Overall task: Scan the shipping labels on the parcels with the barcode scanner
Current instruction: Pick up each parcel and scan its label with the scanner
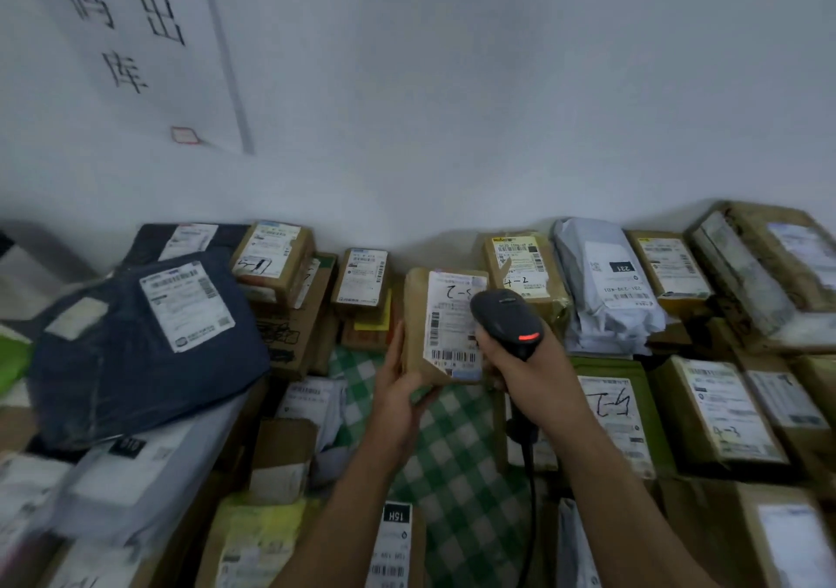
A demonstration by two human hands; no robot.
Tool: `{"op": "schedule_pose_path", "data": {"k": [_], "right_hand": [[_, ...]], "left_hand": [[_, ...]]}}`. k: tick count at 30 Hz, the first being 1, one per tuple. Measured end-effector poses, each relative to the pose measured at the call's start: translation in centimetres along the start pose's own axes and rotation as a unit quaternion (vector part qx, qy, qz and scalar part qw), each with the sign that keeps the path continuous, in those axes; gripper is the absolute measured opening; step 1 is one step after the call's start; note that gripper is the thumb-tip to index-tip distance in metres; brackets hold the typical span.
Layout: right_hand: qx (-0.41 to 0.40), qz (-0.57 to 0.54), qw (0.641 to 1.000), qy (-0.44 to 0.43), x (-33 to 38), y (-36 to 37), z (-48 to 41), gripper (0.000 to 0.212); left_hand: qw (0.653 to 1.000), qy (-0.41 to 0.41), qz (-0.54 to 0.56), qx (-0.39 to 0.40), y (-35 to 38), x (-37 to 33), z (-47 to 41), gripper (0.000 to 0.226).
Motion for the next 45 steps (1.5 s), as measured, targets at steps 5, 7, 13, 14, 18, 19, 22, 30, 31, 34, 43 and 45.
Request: {"op": "schedule_pose_path", "data": {"k": [5, 7, 13, 14, 18, 19, 22, 30, 31, 34, 43, 45], "right_hand": [[-0.003, -0.007, 1.0, -0.022, 1.0, -1.2, 4.7, 0.053], [0.0, 0.0, 1.0, -0.02, 1.1, -1.3, 6.3, 0.055], [0.013, 0.044, 0.998, -0.053, 2.2, -0.6, 10.4, 0.045], [0.016, 0.05, 0.997, -0.051, 2.2, -0.6, 11.0, 0.046], [0.037, 0.064, 0.996, -0.057, 2.8, -0.7, 13.4, 0.043], [0.039, 0.066, 0.995, -0.066, 3.1, -0.7, 13.9, 0.041], [0.051, 0.059, 0.994, -0.077, 3.8, -0.7, 15.6, 0.037], [0.076, 0.093, 0.99, -0.076, 2.9, -0.1, 18.0, 0.048], [0.075, 0.092, 0.99, -0.071, 2.8, -0.1, 18.3, 0.05], [0.075, 0.102, 0.99, -0.064, 2.8, -0.1, 19.5, 0.046], [0.113, 0.141, 0.983, -0.03, 2.9, 0.6, 22.1, 0.031], [0.126, 0.148, 0.98, -0.03, 3.0, 1.0, 22.5, 0.029]], "left_hand": [[0.998, -0.054, -0.034, -0.012, 0.1, -2.3, 4.7, 0.058], [0.997, -0.067, -0.039, -0.017, -0.1, -3.5, 6.2, 0.049], [0.997, -0.06, -0.053, -0.017, -0.5, -6.3, 9.0, 0.054], [0.997, -0.05, -0.056, -0.012, -0.7, -6.8, 9.4, 0.067], [0.995, 0.003, -0.097, 0.008, -1.4, -9.1, 10.6, 0.106], [0.993, 0.017, -0.113, 0.016, -1.5, -9.7, 10.8, 0.11], [0.986, 0.057, -0.152, 0.029, -1.5, -11.4, 11.3, 0.107], [0.979, 0.069, -0.18, 0.059, -1.6, -12.1, 11.3, 0.1], [0.981, 0.07, -0.174, 0.049, -1.7, -12.2, 11.3, 0.101], [0.988, 0.069, -0.141, -0.006, -2.8, -12.3, 11.1, 0.109], [0.99, 0.066, -0.117, -0.052, -6.4, -11.0, 9.9, 0.118], [0.99, 0.061, -0.111, -0.058, -7.1, -10.6, 9.6, 0.12]]}}
Point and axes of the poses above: each hand's wrist, its own z-axis away from the middle knuckle, its own y-axis out of the palm, x = y × z, the point moved 9 cm from there along -z, towards the middle knuckle, and after that the axes turned 12 degrees about y, right-handed, at the moved point
